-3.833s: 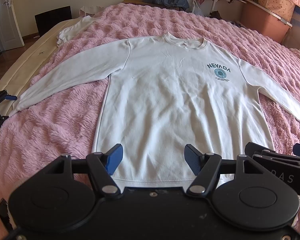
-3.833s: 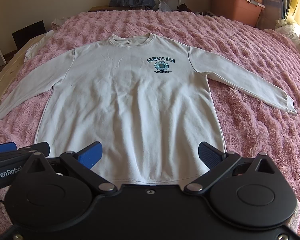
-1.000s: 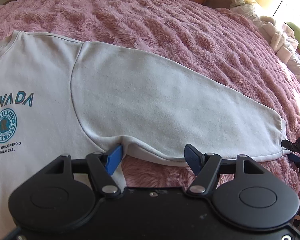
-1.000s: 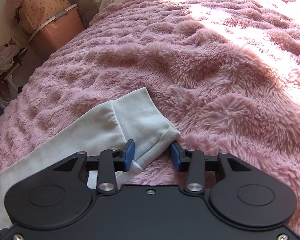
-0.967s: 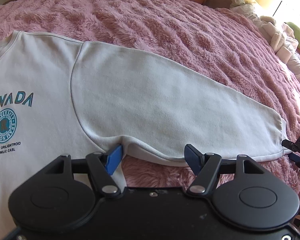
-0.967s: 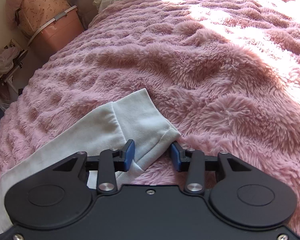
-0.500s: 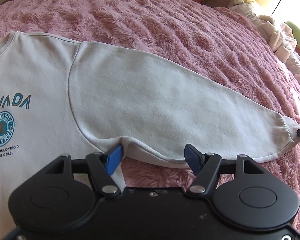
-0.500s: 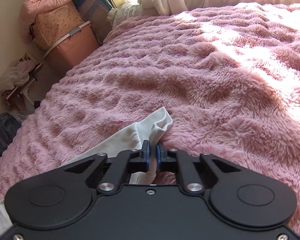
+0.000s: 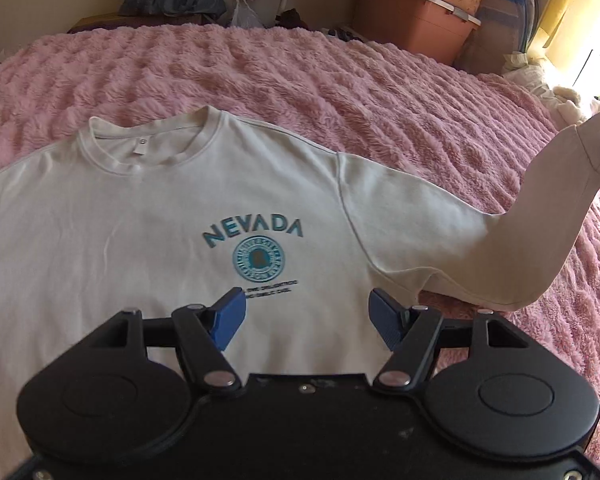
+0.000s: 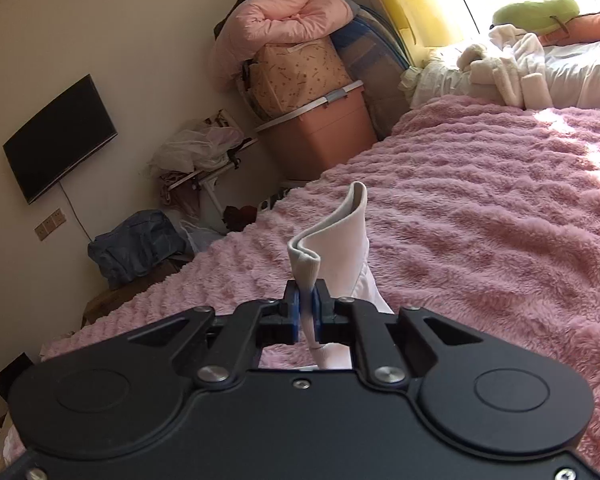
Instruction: Fold small clothes
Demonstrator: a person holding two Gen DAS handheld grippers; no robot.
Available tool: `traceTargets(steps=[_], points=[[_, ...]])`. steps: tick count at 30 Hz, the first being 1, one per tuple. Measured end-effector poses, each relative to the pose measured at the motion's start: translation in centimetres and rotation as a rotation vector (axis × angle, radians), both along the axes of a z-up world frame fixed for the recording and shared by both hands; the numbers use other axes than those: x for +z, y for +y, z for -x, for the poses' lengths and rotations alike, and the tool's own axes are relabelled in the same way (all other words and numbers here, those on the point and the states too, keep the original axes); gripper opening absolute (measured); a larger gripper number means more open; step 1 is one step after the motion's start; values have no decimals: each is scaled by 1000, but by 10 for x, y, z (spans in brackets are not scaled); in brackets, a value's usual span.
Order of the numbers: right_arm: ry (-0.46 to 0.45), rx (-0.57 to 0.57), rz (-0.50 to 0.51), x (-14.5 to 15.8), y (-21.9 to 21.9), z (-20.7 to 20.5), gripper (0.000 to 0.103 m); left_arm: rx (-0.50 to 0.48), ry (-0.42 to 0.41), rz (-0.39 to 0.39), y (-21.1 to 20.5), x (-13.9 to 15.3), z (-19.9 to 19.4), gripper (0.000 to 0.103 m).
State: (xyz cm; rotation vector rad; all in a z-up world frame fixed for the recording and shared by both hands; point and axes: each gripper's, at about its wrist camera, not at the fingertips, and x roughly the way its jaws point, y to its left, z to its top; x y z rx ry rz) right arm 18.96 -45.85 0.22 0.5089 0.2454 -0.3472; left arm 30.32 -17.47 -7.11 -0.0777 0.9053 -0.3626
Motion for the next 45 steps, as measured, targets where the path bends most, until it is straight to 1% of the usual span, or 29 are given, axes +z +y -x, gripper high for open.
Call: traceTargets(steps=[3, 6, 7, 9, 12, 16, 17, 21, 23, 27, 30, 32, 33, 34, 36, 38, 39, 41, 43, 45], points=[[-33, 108, -12, 9, 52, -24, 8, 83, -7, -22, 64, 8, 11, 72], [-49, 214, -32, 11, 103, -47, 8, 162, -4, -26, 116, 13, 23, 72], [-53, 247, -40, 10, 119, -54, 8, 182, -2, -25, 129, 13, 26, 72], [-52, 315, -53, 7, 154, -67, 8, 232, 2, -17, 168, 17, 35, 72], [-45, 411, -66, -3, 205, -84, 8, 295, 7, -15, 208, 19, 45, 72], [-25, 520, -78, -20, 269, -103, 8, 371, 20, -40, 251, 13, 55, 72], [-16, 550, -82, -26, 284, -108, 8, 391, 26, -38, 264, 11, 58, 72], [21, 637, -114, -53, 332, -120, 8, 450, 53, -12, 293, 1, 67, 72], [31, 679, -127, -65, 353, -125, 8, 480, 66, -16, 304, -3, 76, 72], [87, 736, -89, -93, 394, -129, 8, 522, 76, -10, 325, -11, 82, 72], [127, 777, -71, -115, 415, -131, 8, 555, 78, 7, 338, -16, 82, 72], [165, 807, -55, -131, 425, -137, 9, 576, 82, 34, 344, -22, 74, 72], [190, 814, -52, -138, 428, -139, 11, 579, 82, 53, 346, -24, 71, 72], [225, 830, -55, -147, 432, -140, 13, 580, 83, 83, 349, -26, 68, 72], [287, 842, -66, -161, 434, -142, 14, 570, 86, 151, 351, -33, 59, 72], [320, 860, -96, -167, 431, -140, 17, 548, 74, 206, 348, -37, 46, 72], [322, 871, -113, -165, 427, -134, 18, 537, 64, 227, 346, -40, 40, 72], [304, 893, -133, -158, 413, -123, 25, 518, 58, 253, 340, -47, 27, 72], [289, 903, -102, -149, 398, -111, 45, 505, 57, 271, 334, -56, 8, 72], [271, 875, -18, -138, 374, -94, 47, 495, 49, 259, 328, -61, -3, 70]])
